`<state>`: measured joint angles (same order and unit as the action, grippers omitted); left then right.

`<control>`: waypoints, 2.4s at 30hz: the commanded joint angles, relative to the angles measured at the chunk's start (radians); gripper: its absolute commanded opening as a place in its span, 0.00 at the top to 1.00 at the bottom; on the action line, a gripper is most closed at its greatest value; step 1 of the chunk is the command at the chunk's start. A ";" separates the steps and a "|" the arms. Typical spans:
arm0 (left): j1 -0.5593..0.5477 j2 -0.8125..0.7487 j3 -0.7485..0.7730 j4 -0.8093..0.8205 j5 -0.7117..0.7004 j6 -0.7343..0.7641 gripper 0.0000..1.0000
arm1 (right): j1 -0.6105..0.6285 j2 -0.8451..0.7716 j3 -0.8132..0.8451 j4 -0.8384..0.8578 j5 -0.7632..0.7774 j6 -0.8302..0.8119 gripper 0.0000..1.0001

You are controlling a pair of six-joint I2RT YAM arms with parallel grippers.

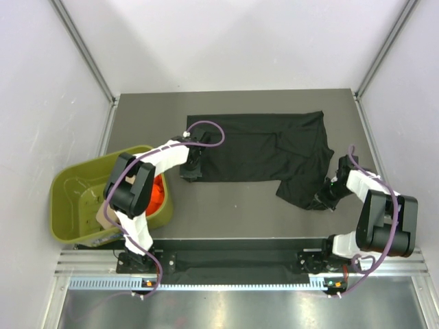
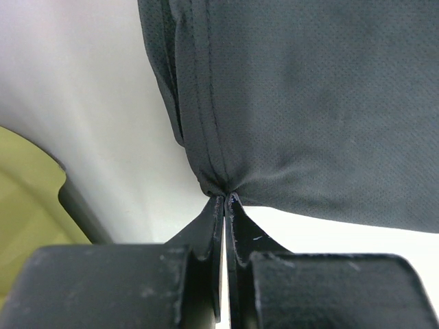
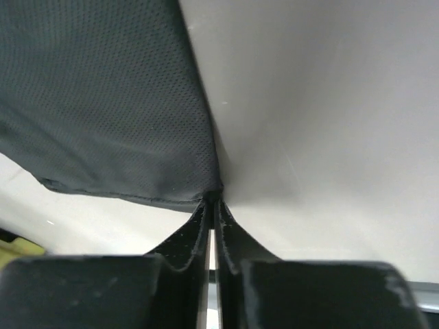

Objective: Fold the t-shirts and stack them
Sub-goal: Fold the tshirt

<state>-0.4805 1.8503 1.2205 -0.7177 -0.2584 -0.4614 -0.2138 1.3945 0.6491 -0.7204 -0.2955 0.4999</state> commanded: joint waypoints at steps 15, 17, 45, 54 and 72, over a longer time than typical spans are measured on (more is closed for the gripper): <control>0.000 -0.168 -0.033 -0.038 0.041 -0.046 1.00 | -0.015 -0.218 0.219 -0.237 0.084 -0.050 1.00; 0.000 -0.168 -0.015 -0.058 0.033 -0.046 1.00 | -0.015 -0.204 0.248 -0.231 0.082 -0.063 1.00; 0.178 0.089 0.450 -0.109 0.047 0.007 1.00 | -0.016 0.258 0.906 -0.243 -0.005 -0.058 1.00; 0.214 0.176 0.572 -0.104 0.084 0.012 1.00 | -0.013 0.385 1.060 -0.238 -0.048 -0.054 1.00; 0.217 0.308 0.712 -0.077 0.108 0.009 1.00 | -0.015 0.607 1.350 -0.323 -0.067 -0.116 0.99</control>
<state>-0.2695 2.1487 1.8877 -0.8158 -0.1459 -0.4633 -0.2211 1.9869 1.9293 -1.0153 -0.3534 0.4126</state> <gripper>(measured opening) 0.028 0.009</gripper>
